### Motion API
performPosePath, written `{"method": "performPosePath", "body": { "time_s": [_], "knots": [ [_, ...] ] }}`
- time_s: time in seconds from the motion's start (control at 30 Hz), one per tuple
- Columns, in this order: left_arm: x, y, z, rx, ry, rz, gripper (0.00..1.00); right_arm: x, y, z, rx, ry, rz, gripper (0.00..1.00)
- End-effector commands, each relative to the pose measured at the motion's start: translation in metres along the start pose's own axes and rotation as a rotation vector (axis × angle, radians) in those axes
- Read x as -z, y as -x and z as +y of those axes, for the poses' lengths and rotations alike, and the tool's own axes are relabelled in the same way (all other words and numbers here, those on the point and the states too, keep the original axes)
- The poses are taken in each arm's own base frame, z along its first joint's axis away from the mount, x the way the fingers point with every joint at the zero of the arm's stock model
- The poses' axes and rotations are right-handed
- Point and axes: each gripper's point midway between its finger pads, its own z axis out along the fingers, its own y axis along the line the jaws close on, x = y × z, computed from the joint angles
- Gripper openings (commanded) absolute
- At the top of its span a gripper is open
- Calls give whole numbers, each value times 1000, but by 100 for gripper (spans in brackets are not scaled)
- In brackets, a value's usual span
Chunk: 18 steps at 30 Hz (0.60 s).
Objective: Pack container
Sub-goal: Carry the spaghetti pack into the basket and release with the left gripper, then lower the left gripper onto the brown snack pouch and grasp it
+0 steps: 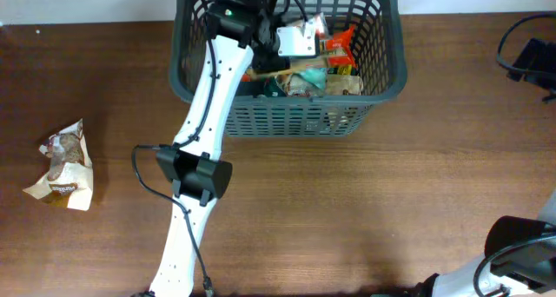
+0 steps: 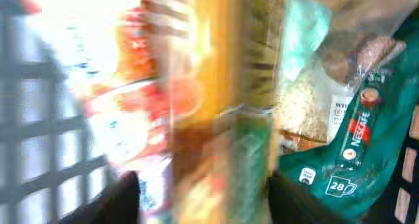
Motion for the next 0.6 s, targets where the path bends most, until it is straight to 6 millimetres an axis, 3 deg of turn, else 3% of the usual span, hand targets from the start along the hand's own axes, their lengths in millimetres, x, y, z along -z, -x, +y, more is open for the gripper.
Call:
{"method": "performPosePath", "body": {
  "time_s": [0.0,0.1,0.17,0.3,0.43,0.47,0.57],
  "knots": [
    [62,3,25,136,167,24,75,5,0,-1,-10,1,-10,99],
    [99,-9,33,238,262,92,82,5,0,-1,-10,1,-10,99],
    [130,-15,31,243,305,125,100,5,0,-1,-10,1,-10,99],
    [210,-20,32,292,441,100,99,5,0,-1,-10,2,-10,99],
    [303,-34,28,350,600,24,100,5,0,-1,-10,1,-10,99],
    [328,-40,23,369,636,-3,100,5,0,-1,-10,1,-10,99],
    [379,-68,8,428,712,-9,97,5,0,-1,-10,2,-10,99]
  ]
}}
